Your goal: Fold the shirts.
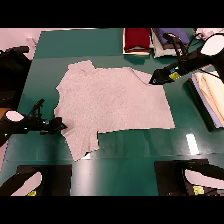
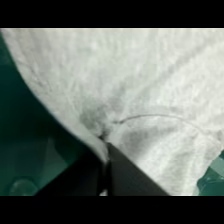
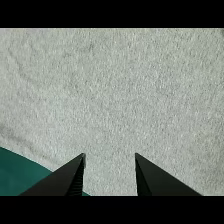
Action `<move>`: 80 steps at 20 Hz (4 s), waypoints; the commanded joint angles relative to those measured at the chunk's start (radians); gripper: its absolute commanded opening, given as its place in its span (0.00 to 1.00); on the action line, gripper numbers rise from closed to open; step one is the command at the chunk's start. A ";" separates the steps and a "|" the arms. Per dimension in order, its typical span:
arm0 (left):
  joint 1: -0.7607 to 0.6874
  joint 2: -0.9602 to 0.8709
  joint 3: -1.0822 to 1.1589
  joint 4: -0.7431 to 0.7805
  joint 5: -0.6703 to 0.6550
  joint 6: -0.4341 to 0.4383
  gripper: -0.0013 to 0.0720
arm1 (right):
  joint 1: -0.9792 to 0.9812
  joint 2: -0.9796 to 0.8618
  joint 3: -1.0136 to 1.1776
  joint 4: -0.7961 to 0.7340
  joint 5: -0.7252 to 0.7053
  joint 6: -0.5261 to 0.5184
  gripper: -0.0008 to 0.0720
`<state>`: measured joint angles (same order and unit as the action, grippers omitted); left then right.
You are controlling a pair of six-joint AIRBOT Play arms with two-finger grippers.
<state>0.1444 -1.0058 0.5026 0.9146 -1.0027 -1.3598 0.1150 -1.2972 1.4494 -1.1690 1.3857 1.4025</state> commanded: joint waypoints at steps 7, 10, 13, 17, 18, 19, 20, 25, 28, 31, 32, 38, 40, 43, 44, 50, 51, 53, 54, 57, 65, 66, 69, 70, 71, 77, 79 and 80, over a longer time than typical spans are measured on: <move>-0.029 0.014 0.223 0.078 -0.098 0.007 0.05 | -0.306 0.066 -0.203 -0.010 0.108 -0.001 0.51; -0.029 0.014 0.230 0.078 -0.097 0.008 0.05 | -0.488 0.124 -0.446 -0.010 0.033 -0.001 0.65; -0.029 0.014 0.230 0.074 -0.070 0.006 0.05 | -0.653 0.126 -0.650 0.001 -0.001 -0.009 0.79; -0.029 0.014 0.230 0.070 -0.062 0.006 0.05 | -0.709 0.075 -0.786 0.101 -0.018 -0.115 0.68; -0.029 0.014 0.230 0.069 -0.063 0.005 0.05 | -0.692 0.061 -0.797 0.113 -0.028 -0.119 0.66; -0.029 0.014 0.230 0.069 -0.063 0.003 0.05 | -0.666 0.047 -0.802 0.125 -0.037 -0.124 0.62; -0.029 0.014 0.230 0.069 -0.064 0.003 0.05 | -0.632 0.037 -0.801 0.133 -0.049 -0.126 0.62; -0.029 0.014 0.230 0.069 -0.064 0.003 0.05 | -0.417 0.081 -0.799 0.130 -0.194 -0.126 0.19; -0.028 0.045 0.245 0.073 -0.053 -0.004 0.05 | -0.340 0.167 -0.745 0.128 -0.247 -0.125 0.03; -0.028 0.165 0.367 0.108 -0.058 -0.040 0.05 | -0.324 0.283 -0.569 0.128 -0.211 -0.125 0.03; -0.028 0.208 0.434 0.113 -0.063 -0.047 0.05 | -0.324 0.324 -0.492 0.128 -0.201 -0.125 0.03; -0.028 0.375 1.040 0.119 -0.060 -0.047 0.05 | -0.355 0.527 0.034 0.120 -0.261 -0.125 0.03; -0.028 0.375 1.237 0.136 -0.058 -0.068 0.05 | -0.397 0.560 0.160 0.121 -0.249 -0.125 0.03; -0.028 0.374 1.418 0.185 -0.010 -0.127 0.05 | -0.487 0.588 0.292 0.121 -0.201 -0.124 0.03; -0.028 0.374 1.441 0.199 -0.009 -0.129 0.05 | -0.520 0.583 0.332 0.121 -0.174 -0.119 0.03; -0.029 0.253 1.422 0.245 -0.220 -0.161 0.05 | -0.552 0.426 0.489 0.130 0.005 -0.063 0.03; -0.029 0.208 1.398 0.240 -0.264 -0.160 0.05 | -0.528 0.388 0.483 0.127 0.029 -0.063 0.03; -0.029 0.110 1.325 0.226 -0.311 -0.159 0.05 | -0.451 0.303 0.431 0.118 0.054 -0.063 0.03; -0.029 0.060 1.278 0.223 -0.319 -0.159 0.05 | -0.412 0.266 0.391 0.099 0.053 -0.059 0.03; -0.029 -0.103 1.102 0.216 -0.320 -0.156 0.05 | -0.286 0.127 0.225 -0.071 0.051 -0.016 0.03; -0.029 -0.503 0.916 0.075 -0.077 0.012 0.05 | -0.214 -0.277 0.108 -0.131 -0.098 0.027 0.03; -0.029 -0.523 0.916 0.052 -0.035 0.029 0.05 | -0.214 -0.315 0.151 -0.132 -0.102 0.031 0.03; -0.023 -0.528 0.924 0.053 0.004 0.032 0.05 | -0.214 -0.372 0.274 -0.132 -0.090 0.031 0.03; -0.014 -0.528 0.934 0.064 -0.035 0.034 0.05 | -0.214 -0.371 0.295 -0.134 -0.080 0.029 0.03; -0.010 -0.528 0.940 0.087 -0.076 0.034 0.05 | -0.214 -0.365 0.304 -0.138 -0.067 0.029 0.03; -0.008 -0.530 0.862 0.182 -0.151 0.033 0.05 | -0.206 -0.344 0.187 -0.141 -0.040 0.029 0.03; -0.021 -0.530 0.816 0.183 -0.134 0.034 0.05 | -0.198 -0.344 0.112 -0.140 -0.064 0.029 0.03; -0.031 -0.530 0.791 0.186 -0.120 0.034 0.05 | -0.195 -0.344 0.080 -0.138 -0.077 0.030 0.03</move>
<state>0.1276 -1.5345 1.3483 1.0870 -1.1374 -1.3289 -0.0875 -1.6417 1.6066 -1.3106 1.3327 1.4307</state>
